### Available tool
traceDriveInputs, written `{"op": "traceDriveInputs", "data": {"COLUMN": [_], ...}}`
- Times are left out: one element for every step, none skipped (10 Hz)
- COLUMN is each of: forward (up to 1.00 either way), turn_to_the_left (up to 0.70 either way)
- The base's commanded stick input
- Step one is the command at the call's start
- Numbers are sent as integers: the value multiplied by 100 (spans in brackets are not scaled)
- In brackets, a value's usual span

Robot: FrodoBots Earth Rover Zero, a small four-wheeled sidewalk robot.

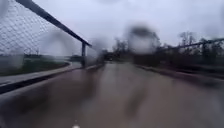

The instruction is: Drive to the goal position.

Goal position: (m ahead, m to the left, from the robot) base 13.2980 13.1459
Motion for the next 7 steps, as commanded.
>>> {"op": "traceDriveInputs", "data": {"forward": [70,70,70,70,70,70,70], "turn_to_the_left": [0,0,0,0,0,0,0]}}
